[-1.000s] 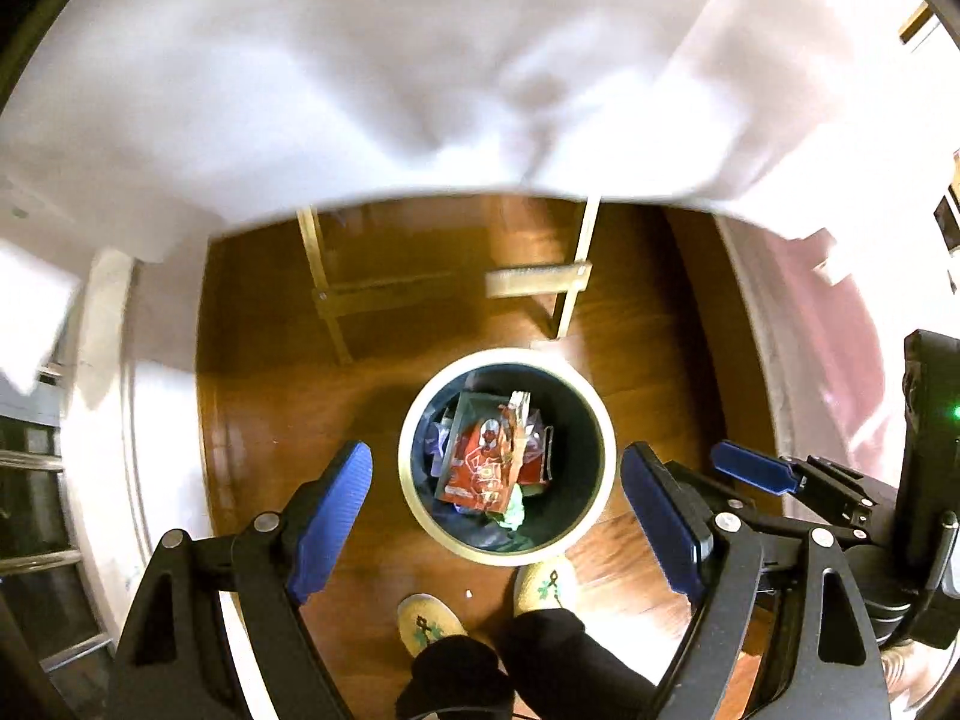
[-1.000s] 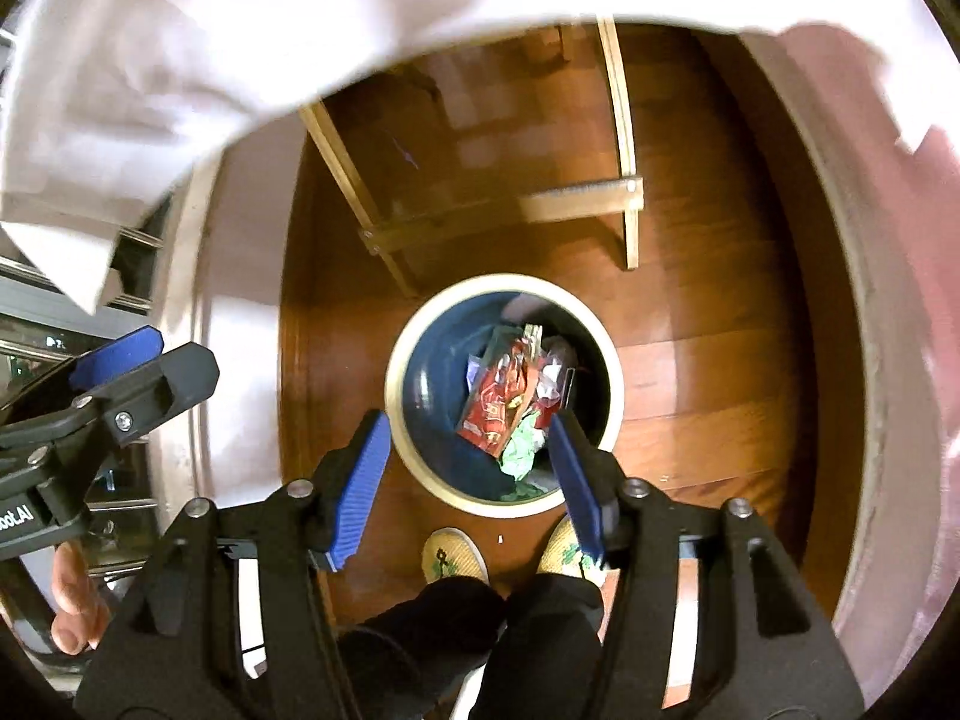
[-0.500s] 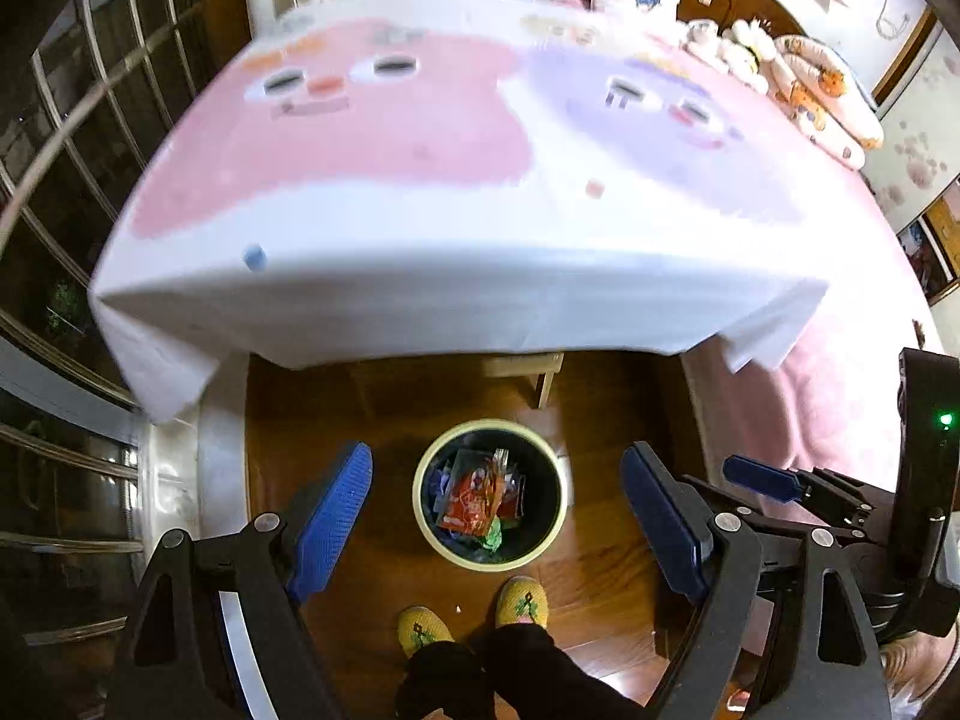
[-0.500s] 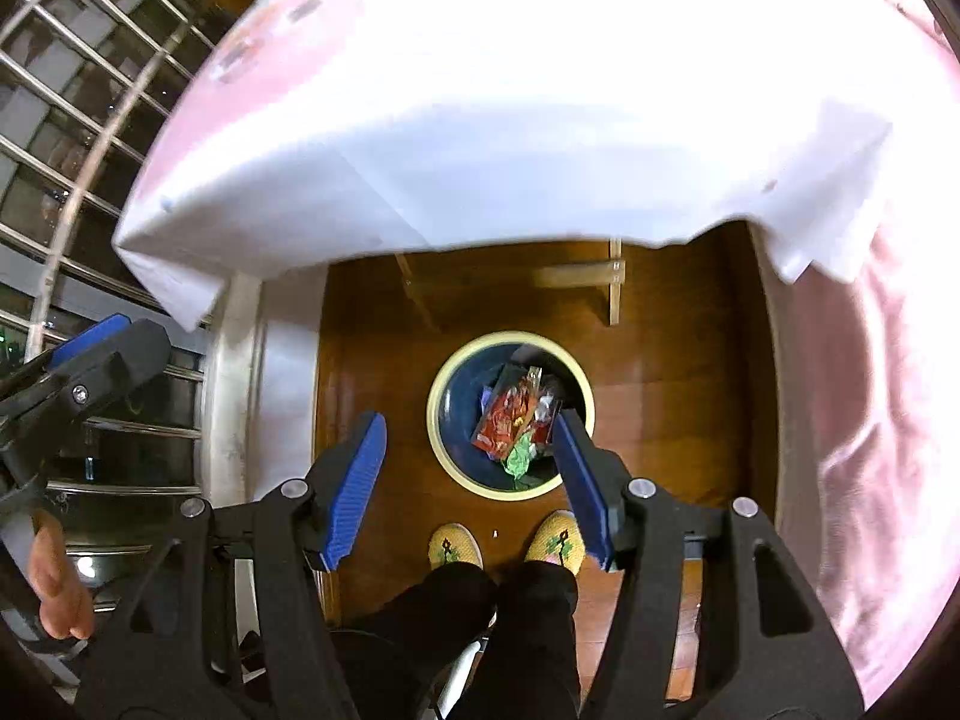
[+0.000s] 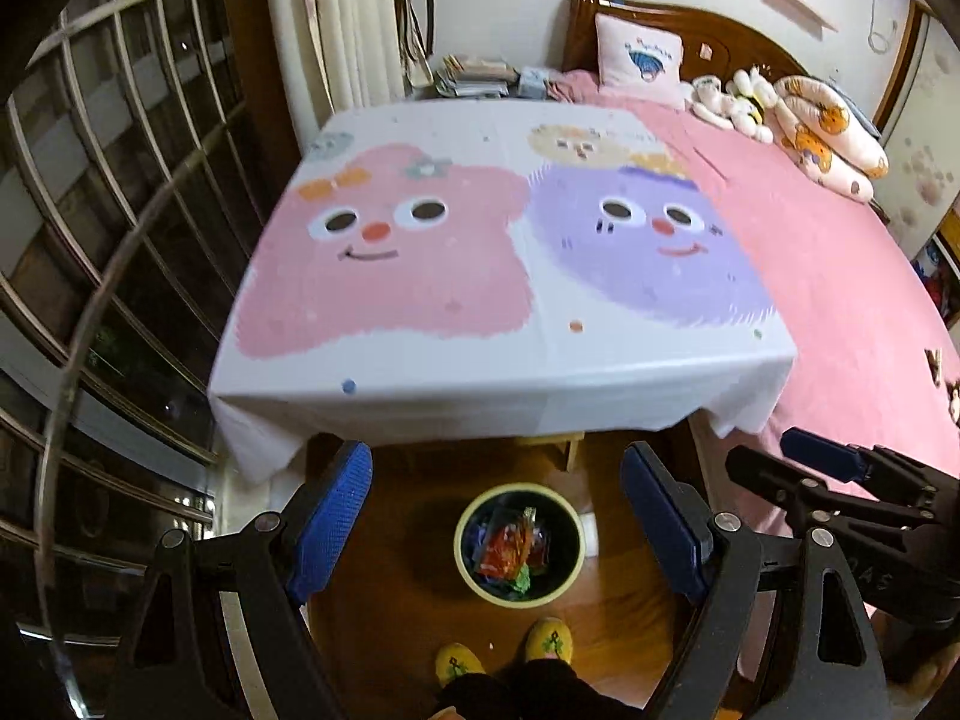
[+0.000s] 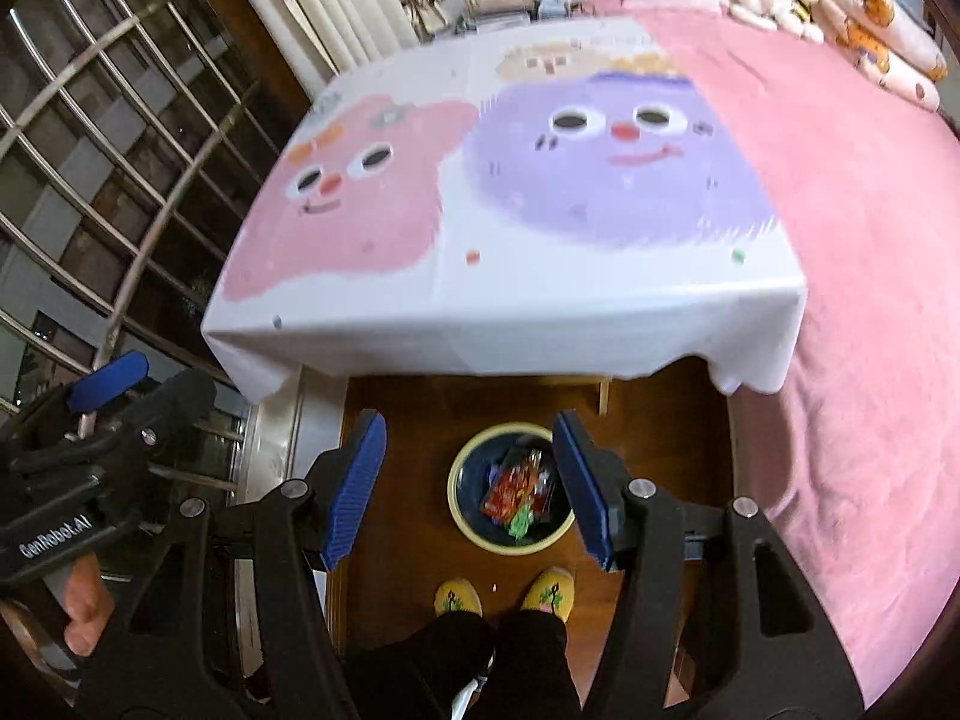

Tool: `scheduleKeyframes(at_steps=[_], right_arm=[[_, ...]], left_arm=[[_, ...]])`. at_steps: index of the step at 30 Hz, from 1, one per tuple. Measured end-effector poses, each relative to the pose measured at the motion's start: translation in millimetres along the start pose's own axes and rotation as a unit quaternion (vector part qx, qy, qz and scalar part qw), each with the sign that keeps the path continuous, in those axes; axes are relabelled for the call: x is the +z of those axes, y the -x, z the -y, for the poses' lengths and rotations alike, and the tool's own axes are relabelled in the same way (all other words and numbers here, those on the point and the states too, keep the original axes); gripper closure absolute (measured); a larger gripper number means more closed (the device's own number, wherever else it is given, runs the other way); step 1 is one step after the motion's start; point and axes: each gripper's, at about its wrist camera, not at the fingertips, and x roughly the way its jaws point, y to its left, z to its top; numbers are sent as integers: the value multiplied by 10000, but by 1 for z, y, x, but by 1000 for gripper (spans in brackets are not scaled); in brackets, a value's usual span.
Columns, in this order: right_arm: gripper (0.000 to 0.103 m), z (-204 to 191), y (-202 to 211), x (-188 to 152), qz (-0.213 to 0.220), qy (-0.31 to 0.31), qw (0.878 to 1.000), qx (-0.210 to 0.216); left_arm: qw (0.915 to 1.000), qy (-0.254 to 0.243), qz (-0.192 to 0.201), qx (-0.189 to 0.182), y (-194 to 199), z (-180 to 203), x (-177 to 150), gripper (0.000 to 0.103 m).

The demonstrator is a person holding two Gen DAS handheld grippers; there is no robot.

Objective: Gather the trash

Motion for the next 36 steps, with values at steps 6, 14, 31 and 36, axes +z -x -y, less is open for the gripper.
scheduleKeyframes(at_steps=[6,14,31,36], right_arm=[[47,-14,33,9,347,114,9993,-90],[46,-23,44,11,648,321,9970,-272],[46,-18,33,28,882,373,9947,-362],[46,-18,30,31,877,361,9948,-369]], left_arm=[[9998,126,160,86,26,4,7,17],[9993,169,228,230,30,10,9,17],[9982,280,268,448,10,9,28,17],[9983,283,268,440,7,9,32,17]])
